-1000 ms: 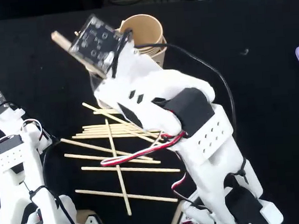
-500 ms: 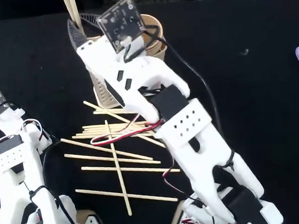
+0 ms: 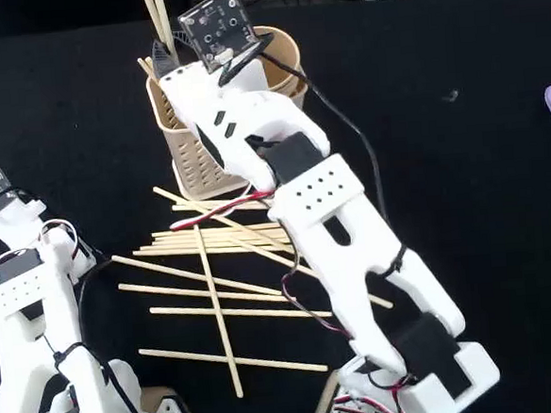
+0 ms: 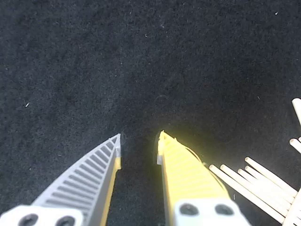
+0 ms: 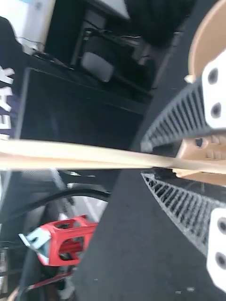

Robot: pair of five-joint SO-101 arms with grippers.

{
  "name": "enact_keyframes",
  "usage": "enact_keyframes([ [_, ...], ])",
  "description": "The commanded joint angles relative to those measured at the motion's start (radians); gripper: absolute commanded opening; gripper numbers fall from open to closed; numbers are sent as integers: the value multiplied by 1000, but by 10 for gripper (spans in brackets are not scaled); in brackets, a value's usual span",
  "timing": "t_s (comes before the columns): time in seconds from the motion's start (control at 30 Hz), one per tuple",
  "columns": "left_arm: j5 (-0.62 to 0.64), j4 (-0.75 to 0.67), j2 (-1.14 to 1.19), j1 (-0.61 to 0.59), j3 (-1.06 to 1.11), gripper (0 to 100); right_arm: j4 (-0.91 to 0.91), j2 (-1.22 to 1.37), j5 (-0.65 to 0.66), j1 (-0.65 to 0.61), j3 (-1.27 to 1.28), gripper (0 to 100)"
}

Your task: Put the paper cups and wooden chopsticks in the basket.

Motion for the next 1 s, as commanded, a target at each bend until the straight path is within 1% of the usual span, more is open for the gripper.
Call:
enact_keyframes([
  [0.0, 3, -8, -29, -2, -5, 134, 147, -53, -9, -5, -85, 211],
  [0.2, 3, -6, -31, 1, -8, 134, 427, -196, 0, 8, -254, 182],
  [0.3, -14, 11, -32, 19, -27, 137, 609, -294, 0, 75, -308, 181],
  [0.4, -152, 107, -31, 62, -90, 137, 829, -390, 2, 184, -315, 181],
  [0.5, -267, 224, -31, 108, -160, 138, 1039, -464, 3, 319, -291, 183],
  [0.6, -414, 368, -31, 150, -236, 138, 1125, -519, 3, 482, -171, 183],
  [0.7, -545, 549, -29, 209, -317, 139, 1117, -556, 3, 624, 45, 183],
  [0.77, -568, 652, -23, 275, -363, 139, 1057, -573, 3, 695, 217, 183],
  [0.87, -485, 715, -21, 418, -383, 139, 878, -598, 3, 767, 493, 183],
  [0.97, -322, 715, -20, 570, -352, 168, 674, -618, -8, 784, 728, 183],
])
